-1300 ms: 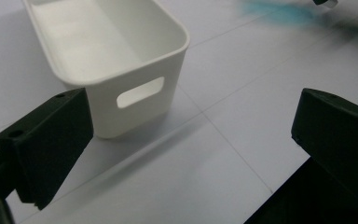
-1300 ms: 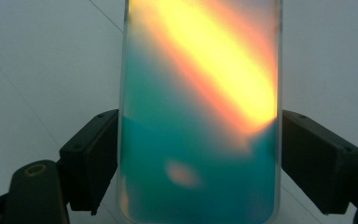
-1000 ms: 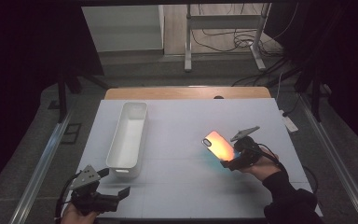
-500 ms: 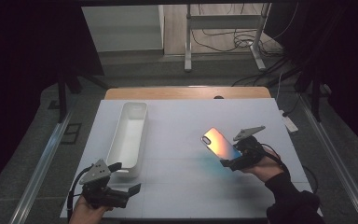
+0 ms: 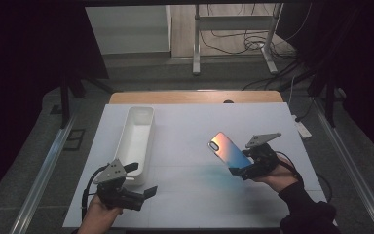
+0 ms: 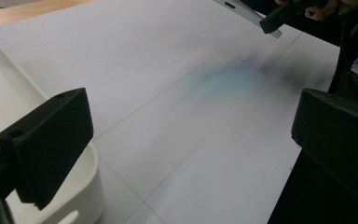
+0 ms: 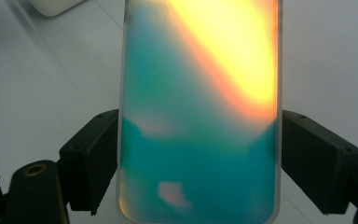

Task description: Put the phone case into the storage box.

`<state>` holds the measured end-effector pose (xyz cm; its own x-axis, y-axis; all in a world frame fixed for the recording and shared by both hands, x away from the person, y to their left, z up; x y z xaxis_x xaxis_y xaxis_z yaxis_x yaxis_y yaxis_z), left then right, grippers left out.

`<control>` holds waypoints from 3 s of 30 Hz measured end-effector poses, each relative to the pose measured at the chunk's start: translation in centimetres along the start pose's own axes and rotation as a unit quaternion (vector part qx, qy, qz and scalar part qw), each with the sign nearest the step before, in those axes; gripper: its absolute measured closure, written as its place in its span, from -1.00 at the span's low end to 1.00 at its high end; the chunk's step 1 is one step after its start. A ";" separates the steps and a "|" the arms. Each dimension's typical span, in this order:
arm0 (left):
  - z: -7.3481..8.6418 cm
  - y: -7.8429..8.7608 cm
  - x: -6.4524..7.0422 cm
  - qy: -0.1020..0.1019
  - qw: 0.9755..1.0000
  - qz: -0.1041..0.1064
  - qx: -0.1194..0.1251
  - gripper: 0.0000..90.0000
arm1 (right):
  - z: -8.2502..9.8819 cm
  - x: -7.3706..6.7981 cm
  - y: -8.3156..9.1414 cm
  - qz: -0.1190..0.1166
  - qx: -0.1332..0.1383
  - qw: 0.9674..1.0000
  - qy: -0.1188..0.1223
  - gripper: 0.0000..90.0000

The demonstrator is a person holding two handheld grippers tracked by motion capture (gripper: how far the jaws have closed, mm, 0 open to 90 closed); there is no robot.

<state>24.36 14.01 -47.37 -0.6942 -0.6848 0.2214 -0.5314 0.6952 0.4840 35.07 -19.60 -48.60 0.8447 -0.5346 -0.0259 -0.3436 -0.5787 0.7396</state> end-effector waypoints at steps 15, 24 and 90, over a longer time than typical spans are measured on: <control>-1.9 -2.2 0.7 -0.018 0.999 0.029 0.000 -1.00 | -0.9 -1.1 0.8 -0.024 0.034 0.999 0.010 -0.61; -2.8 -3.2 0.9 -0.019 0.999 0.046 0.001 -1.00 | -1.4 -1.6 1.3 -0.036 0.053 0.998 0.013 -0.61; -7.6 -9.3 3.4 -0.058 0.988 0.146 -0.008 -1.00 | -3.4 -5.0 1.8 -0.090 0.105 0.990 0.040 -0.61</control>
<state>30.63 3.55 -44.66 -0.8683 -0.4255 0.2548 -0.2935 0.8550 0.4276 31.66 -15.86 -44.82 0.9266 -0.3664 -0.0846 -0.2561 -0.7797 0.5715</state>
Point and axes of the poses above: each handheld gripper's, and its own axes: y roughly backward along the jaws, z roughly out of its underside, x roughly to its right, the point moved 6 cm from there along -y, roughly forward along the jaws, and after that the axes turned 4 degrees about y, right-handed, at the moved point
